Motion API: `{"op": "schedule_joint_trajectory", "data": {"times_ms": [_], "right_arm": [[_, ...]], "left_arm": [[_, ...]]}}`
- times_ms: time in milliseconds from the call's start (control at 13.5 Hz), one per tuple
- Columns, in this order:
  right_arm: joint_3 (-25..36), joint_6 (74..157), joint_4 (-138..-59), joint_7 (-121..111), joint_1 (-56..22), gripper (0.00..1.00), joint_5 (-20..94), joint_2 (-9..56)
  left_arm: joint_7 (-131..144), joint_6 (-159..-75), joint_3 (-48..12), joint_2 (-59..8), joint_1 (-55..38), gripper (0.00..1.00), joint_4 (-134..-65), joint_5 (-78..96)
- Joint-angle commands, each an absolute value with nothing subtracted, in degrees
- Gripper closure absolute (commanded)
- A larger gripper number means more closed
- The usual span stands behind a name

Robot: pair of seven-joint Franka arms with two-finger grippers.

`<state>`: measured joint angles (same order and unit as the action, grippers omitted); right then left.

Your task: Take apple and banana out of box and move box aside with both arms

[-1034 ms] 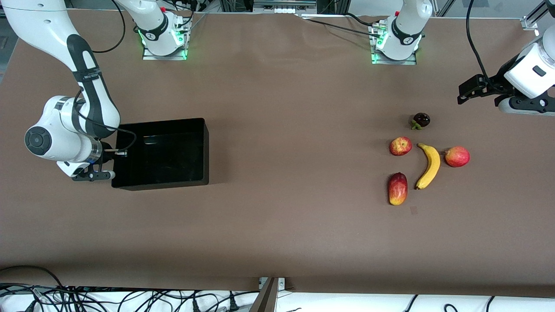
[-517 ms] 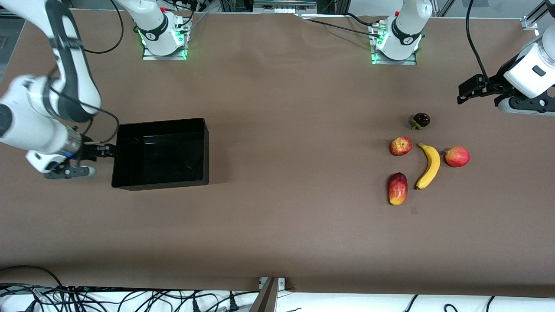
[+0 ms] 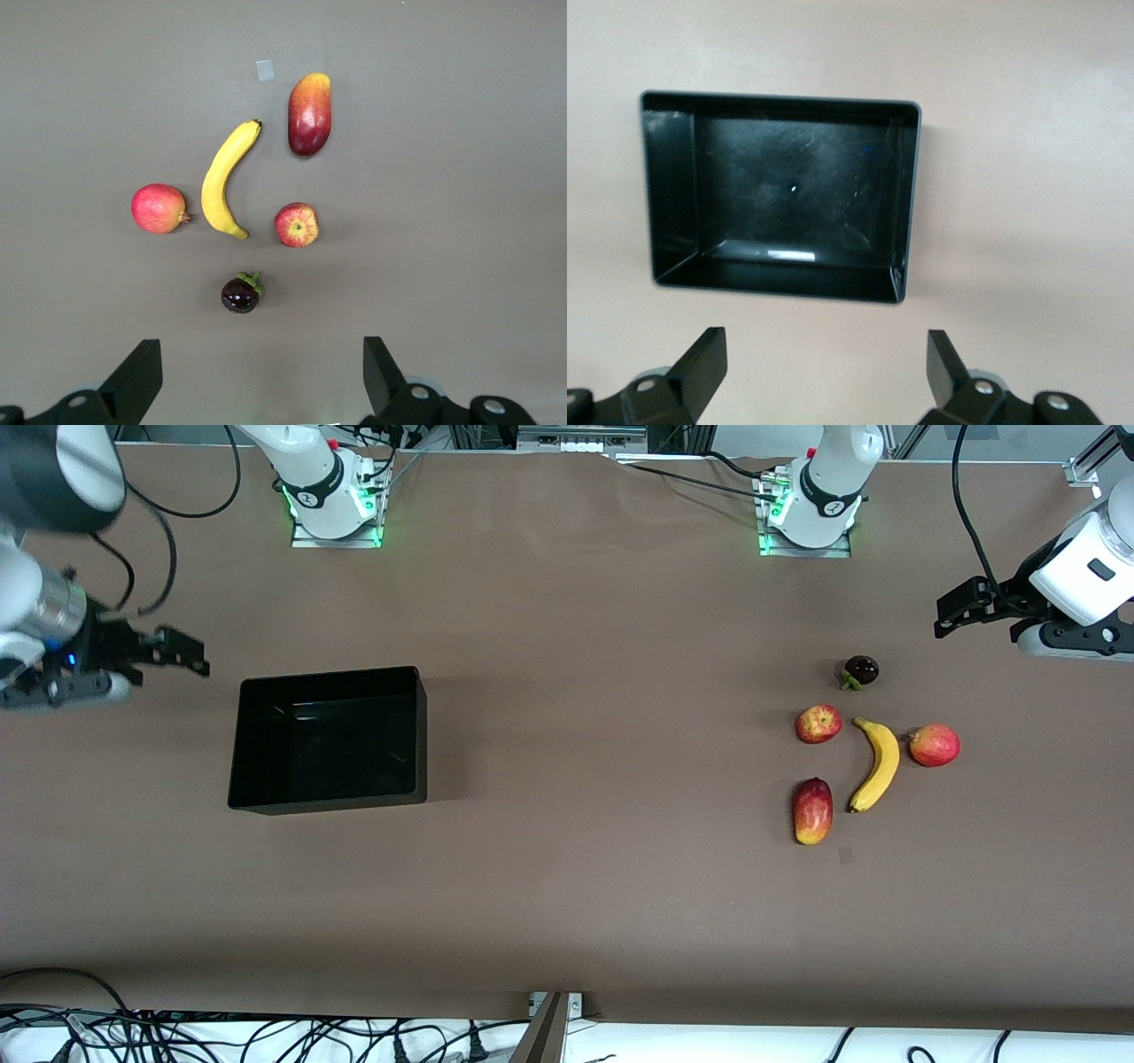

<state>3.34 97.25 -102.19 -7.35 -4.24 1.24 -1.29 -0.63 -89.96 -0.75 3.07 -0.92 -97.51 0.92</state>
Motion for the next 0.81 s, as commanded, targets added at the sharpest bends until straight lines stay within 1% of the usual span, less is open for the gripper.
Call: {"op": "schedule_joint_trajectory", "data": {"times_ms": [0,296,739], "right_arm": [[2.2,89.5,-96.7,-5.7,-4.4,0.00,-0.1,-2.1],[2.6,88.8,-94.5,-5.5,-4.2,0.00,0.5,-1.5],[2.2,88.9,-93.3,-5.7,-4.4,0.00,0.3,-0.4]], "left_arm": [[-0.1,-88.8,-0.9,2.7,-1.2,0.00,-96.3,-0.3],[-0.3,-88.8,-0.9,2.7,-1.2,0.00,-96.2,-0.3],[-0.4,-88.6,-0.9,2.7,-1.2,0.00,-96.2,-0.3]]}}
